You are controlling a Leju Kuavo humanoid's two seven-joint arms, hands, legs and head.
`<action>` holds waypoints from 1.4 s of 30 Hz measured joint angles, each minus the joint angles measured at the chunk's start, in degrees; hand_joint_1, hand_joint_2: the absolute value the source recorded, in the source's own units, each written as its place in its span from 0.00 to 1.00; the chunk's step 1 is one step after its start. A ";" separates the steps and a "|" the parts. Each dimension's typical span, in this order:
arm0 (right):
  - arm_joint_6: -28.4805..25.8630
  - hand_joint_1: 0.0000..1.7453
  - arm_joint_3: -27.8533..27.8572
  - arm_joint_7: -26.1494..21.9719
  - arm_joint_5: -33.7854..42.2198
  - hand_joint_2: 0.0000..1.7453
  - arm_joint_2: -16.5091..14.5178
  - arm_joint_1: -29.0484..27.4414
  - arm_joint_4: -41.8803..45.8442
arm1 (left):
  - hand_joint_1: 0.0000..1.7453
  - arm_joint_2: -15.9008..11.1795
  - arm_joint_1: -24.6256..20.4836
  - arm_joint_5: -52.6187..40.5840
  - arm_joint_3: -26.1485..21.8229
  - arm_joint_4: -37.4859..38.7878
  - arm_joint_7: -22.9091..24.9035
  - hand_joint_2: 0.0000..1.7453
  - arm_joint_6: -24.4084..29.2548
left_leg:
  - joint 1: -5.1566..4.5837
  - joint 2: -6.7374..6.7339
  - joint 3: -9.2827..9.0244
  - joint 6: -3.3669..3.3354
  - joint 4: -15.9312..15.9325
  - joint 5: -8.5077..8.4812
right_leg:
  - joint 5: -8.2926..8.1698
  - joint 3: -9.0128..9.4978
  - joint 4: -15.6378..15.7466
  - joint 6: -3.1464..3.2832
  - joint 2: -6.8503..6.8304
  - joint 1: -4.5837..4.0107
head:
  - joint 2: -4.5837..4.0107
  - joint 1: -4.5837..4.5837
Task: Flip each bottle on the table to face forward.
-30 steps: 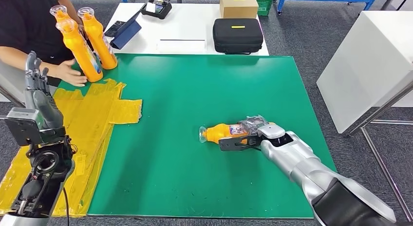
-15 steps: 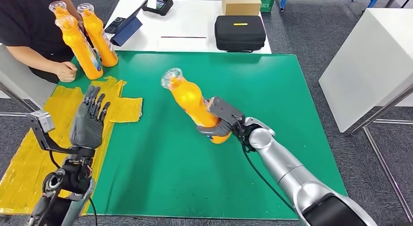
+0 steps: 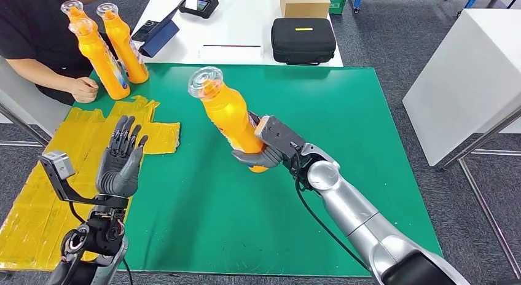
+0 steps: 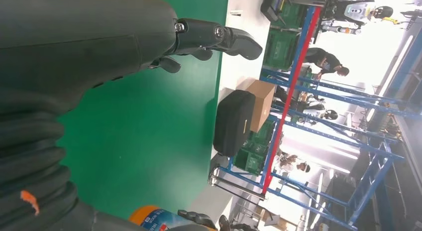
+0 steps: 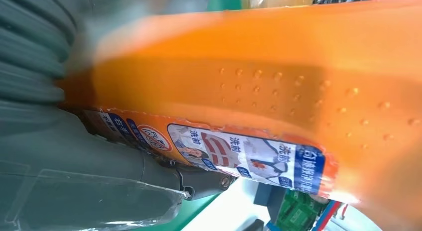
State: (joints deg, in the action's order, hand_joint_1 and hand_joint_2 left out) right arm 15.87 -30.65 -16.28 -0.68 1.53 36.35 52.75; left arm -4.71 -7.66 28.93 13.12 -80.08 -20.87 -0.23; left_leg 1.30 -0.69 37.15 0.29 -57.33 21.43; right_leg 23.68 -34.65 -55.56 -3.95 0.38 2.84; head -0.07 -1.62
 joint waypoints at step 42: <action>-19.65 1.00 -20.14 15.60 -20.14 1.00 -19.69 5.88 -14.44 | 0.00 7.68 -5.08 -3.20 4.98 -3.84 1.98 1.00 6.56 | 0.04 -0.05 0.22 0.04 0.00 -0.09 | -0.02 -0.32 0.00 0.02 0.03 -0.01 | 0.00 -0.01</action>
State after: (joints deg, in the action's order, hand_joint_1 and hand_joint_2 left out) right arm -3.78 -50.79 -0.68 -20.81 -18.16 42.22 38.31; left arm 2.97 -12.74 25.73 18.10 -83.93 -18.88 6.33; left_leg 1.34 -0.74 37.37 0.33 -57.33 21.34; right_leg 23.66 -34.97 -55.56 -3.93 0.42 2.83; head -0.07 -1.63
